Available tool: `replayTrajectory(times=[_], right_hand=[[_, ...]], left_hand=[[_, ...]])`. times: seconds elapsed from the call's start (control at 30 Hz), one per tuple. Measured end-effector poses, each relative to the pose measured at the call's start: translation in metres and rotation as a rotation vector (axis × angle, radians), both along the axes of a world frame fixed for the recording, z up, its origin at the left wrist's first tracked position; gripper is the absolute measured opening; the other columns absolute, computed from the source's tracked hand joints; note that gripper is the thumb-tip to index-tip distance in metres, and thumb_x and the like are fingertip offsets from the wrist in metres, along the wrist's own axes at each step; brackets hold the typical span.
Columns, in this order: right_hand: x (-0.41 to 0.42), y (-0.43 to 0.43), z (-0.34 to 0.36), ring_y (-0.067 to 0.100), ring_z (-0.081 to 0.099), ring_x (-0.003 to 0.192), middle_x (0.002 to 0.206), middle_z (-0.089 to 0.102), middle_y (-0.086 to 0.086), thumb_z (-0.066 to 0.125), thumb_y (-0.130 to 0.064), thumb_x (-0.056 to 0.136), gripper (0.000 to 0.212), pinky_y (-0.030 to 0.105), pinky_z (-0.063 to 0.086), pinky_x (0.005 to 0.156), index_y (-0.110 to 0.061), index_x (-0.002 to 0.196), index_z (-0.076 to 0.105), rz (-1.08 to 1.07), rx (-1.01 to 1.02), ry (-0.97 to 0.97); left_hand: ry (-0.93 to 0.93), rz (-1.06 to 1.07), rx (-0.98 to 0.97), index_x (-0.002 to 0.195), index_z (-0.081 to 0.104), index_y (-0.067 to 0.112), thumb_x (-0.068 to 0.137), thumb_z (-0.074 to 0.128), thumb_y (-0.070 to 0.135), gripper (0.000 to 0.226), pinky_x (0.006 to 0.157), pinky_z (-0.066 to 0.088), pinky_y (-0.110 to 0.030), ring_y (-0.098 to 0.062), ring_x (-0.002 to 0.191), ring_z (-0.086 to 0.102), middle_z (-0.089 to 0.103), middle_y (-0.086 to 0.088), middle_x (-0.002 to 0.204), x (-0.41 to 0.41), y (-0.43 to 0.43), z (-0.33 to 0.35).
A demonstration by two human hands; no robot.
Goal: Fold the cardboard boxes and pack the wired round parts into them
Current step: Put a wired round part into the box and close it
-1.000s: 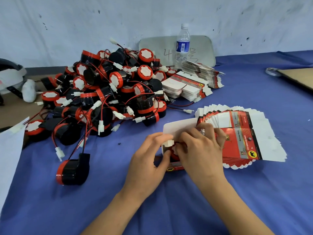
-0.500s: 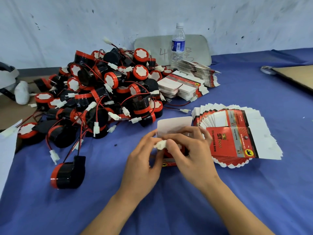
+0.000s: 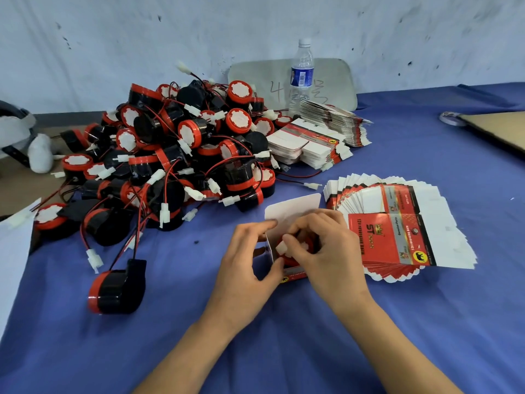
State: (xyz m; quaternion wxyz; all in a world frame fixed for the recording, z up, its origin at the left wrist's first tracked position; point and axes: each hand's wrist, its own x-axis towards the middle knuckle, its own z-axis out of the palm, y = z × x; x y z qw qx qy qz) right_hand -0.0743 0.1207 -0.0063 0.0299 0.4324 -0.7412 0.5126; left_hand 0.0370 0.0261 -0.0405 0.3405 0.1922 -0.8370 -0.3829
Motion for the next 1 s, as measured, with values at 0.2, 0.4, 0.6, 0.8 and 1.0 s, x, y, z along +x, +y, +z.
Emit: replayTrajectory(times=[0.2, 0.4, 0.6, 0.8, 1.0], right_hand=[[0.003, 0.001, 0.002, 0.007, 0.053, 0.105, 0.089, 0.058, -0.037, 0.08, -0.006, 0.073, 0.023, 0.024, 0.044, 0.082, -0.026, 0.072, 0.07, 0.052, -0.032, -0.064], [0.0, 0.003, 0.006, 0.0, 0.056, 0.097, 0.088, 0.055, -0.017, 0.078, -0.003, 0.073, 0.041, 0.003, 0.039, 0.074, -0.04, 0.067, 0.062, 0.055, 0.002, -0.18], [-0.006, 0.005, 0.009, -0.004, 0.055, 0.091, 0.093, 0.059, -0.005, 0.075, -0.001, 0.074, 0.036, 0.006, 0.043, 0.071, -0.035, 0.068, 0.065, 0.139, 0.027, -0.242], [-0.011, 0.006, 0.007, 0.014, 0.053, 0.063, 0.081, 0.061, 0.007, 0.067, 0.003, 0.078, 0.03, 0.012, 0.042, 0.059, -0.025, 0.071, 0.064, 0.148, -0.043, -0.294], [-0.017, 0.005, 0.003, 0.01, 0.056, 0.069, 0.075, 0.065, -0.003, 0.065, 0.006, 0.079, 0.029, 0.011, 0.042, 0.06, -0.022, 0.074, 0.061, 0.059, -0.045, -0.121]], left_hand=[[-0.006, -0.034, 0.043, 0.126, 0.052, 0.031, 0.085, 0.073, 0.017, 0.048, 0.09, 0.042, -0.01, 0.001, 0.117, 0.051, 0.05, 0.014, 0.123, 0.0, 0.0, 0.001], [-0.023, -0.048, 0.053, 0.128, 0.048, 0.038, 0.084, 0.074, 0.027, 0.053, 0.093, 0.044, -0.016, 0.0, 0.118, 0.051, 0.048, 0.016, 0.122, 0.001, -0.001, 0.001], [-0.048, -0.06, 0.054, 0.131, 0.049, 0.034, 0.081, 0.07, 0.04, 0.054, 0.094, 0.045, -0.02, 0.0, 0.119, 0.05, 0.047, 0.017, 0.123, 0.001, -0.002, 0.001], [-0.056, -0.063, 0.003, 0.128, 0.045, 0.047, 0.085, 0.072, 0.028, 0.054, 0.094, 0.046, -0.02, 0.001, 0.119, 0.048, 0.044, 0.02, 0.123, 0.001, -0.001, 0.002], [-0.093, -0.009, -0.195, 0.111, 0.056, 0.042, 0.084, 0.05, 0.025, 0.033, 0.071, 0.055, -0.028, -0.002, 0.104, 0.054, 0.042, 0.013, 0.125, 0.002, 0.003, 0.009]])
